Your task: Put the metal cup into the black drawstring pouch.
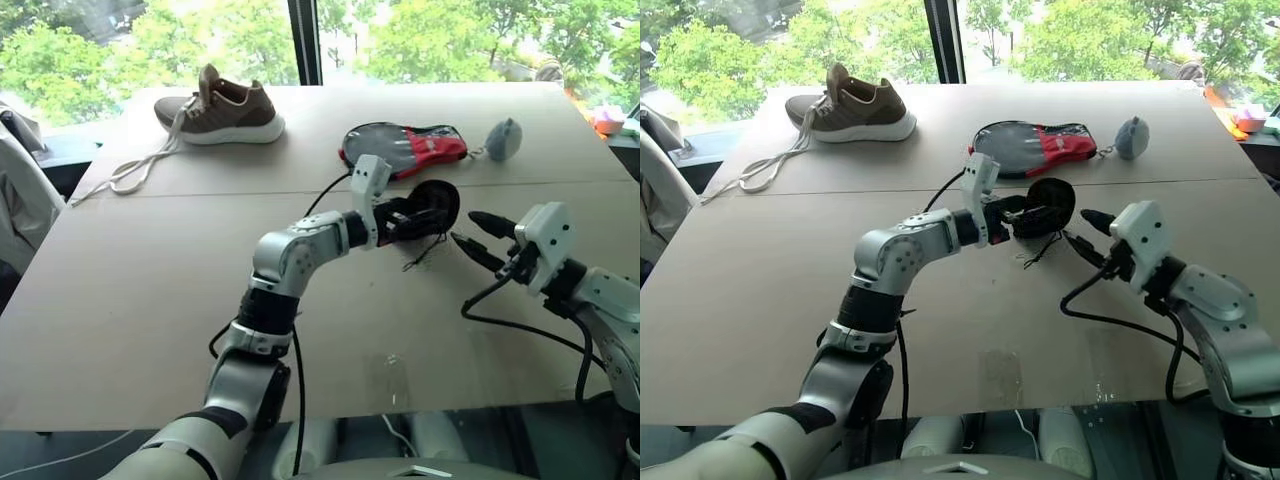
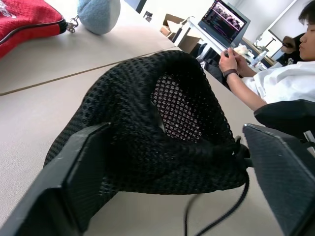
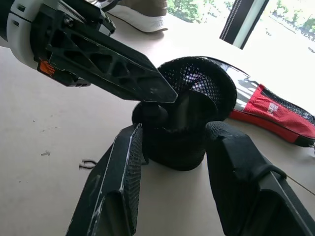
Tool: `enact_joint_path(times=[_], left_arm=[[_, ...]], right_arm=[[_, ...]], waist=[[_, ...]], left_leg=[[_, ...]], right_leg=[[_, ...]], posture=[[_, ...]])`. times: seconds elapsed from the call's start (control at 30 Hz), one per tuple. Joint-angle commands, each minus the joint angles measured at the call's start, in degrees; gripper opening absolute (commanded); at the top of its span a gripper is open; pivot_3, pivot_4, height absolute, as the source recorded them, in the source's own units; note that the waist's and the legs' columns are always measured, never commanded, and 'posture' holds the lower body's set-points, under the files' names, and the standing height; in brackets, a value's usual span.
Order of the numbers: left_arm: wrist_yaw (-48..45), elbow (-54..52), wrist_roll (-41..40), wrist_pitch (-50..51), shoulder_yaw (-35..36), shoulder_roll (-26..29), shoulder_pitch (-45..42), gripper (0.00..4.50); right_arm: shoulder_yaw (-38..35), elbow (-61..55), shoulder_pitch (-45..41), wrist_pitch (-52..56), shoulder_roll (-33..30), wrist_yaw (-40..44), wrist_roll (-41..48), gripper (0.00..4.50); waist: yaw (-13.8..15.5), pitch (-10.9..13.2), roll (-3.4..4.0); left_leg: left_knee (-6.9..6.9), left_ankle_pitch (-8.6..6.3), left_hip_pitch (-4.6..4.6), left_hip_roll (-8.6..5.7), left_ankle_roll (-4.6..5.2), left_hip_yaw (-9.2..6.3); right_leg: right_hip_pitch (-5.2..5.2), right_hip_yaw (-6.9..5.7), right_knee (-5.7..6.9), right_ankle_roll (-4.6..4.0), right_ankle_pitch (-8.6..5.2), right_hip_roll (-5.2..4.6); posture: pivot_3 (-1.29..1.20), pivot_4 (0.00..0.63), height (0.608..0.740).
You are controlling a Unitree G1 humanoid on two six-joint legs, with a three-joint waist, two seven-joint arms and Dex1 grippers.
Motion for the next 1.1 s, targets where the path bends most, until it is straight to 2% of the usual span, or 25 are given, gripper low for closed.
enact_joint_path(times=[0.03,0.2,0.27,0.37,0.43,0.53,0.7,0.9,1.1], left_arm=[[-3.53,-4.76,-2.25,1.71,-0.52,1.45,1.61,4.46],[0.13,-1.99,-0.58,-0.15,3.37,1.5,1.79,4.46],[0.0,-2.15,-0.5,-0.16,3.14,1.25,1.98,4.46],[0.35,-2.43,-0.27,-0.09,2.84,0.33,2.16,4.46],[1.01,-2.43,-0.21,-0.14,3.21,-0.46,2.15,4.46],[1.75,-1.74,-0.28,-0.04,3.96,-1.07,1.92,4.46],[1.75,-1.41,-0.01,-0.03,4.05,-1.14,1.59,4.46],[1.85,-1.38,-0.05,0.09,4.2,-0.78,1.19,4.46],[2.01,-1.53,-0.29,0.44,4.31,-0.78,1.28,4.46]], right_arm=[[-3.69,1.27,0.1,-1.25,-2.3,1.28,0.04,2.0],[-2.75,-0.96,-0.39,3.49,-3.18,1.98,3.83,2.0],[-3.25,-3.87,1.03,10.65,-2.33,0.68,10.16,2.0],[-2.44,-5.29,3.29,15.21,-2.58,-1.42,10.81,2.0],[-1.07,-5.85,3.78,18.6,-1.42,-3.88,11.49,2.0],[2.43,-4.64,1.36,22.75,4.06,-10.02,11.32,2.0],[4.72,1.95,-3.69,22.3,12.63,-14.86,9.78,2.0],[8.54,1.92,-4.59,20.56,13.97,-10.91,10.42,2.0],[11.21,2.78,-4.98,18.56,15.7,-10.86,8.55,2.0]], waist=[[0.05,0.0,0.0],[0.1,0.0,0.0],[0.09,0.0,-0.01],[0.19,0.0,-0.01],[0.16,0.0,-0.01],[-0.06,-0.01,-0.03],[-0.05,-0.02,0.0],[0.01,-0.02,0.0],[-0.06,-0.02,0.0]], left_leg=[[0.0,0.0,-0.01,0.0,0.0,0.0],[0.01,0.0,-0.01,0.01,0.0,-0.06],[0.01,0.0,-0.01,0.01,0.0,-0.08],[0.0,0.0,-0.05,0.01,0.0,-0.12],[0.01,0.0,-0.08,-0.03,0.01,-0.14],[0.02,0.0,-0.06,-0.03,0.0,-0.14],[-0.01,0.01,0.0,-0.02,-0.01,-0.12],[-0.03,0.0,-0.03,-0.05,0.0,-0.11],[-0.02,0.01,-0.02,-0.04,-0.01,-0.12]], right_leg=[[0.0,0.0,-0.02,0.0,0.0,0.0],[0.01,0.01,0.0,0.0,0.0,0.0],[0.01,0.02,0.01,0.0,0.0,0.0],[0.02,0.04,-0.03,0.0,0.0,-0.01],[0.02,0.03,-0.07,0.0,0.0,-0.05],[0.02,0.03,-0.03,0.0,0.0,-0.05],[0.0,0.05,0.05,0.0,0.0,-0.01],[-0.02,-0.01,-0.05,-0.01,0.0,-0.02],[-0.03,-0.01,0.02,-0.01,0.0,0.0]], posture=[[0.0,0.15,0.74],[0.0,0.15,0.74],[0.0,0.15,0.74],[0.0,0.15,0.74],[0.0,0.15,0.74],[0.0,0.15,0.74],[0.0,0.15,0.74],[0.0,0.15,0.74],[0.0,0.15,0.74]])
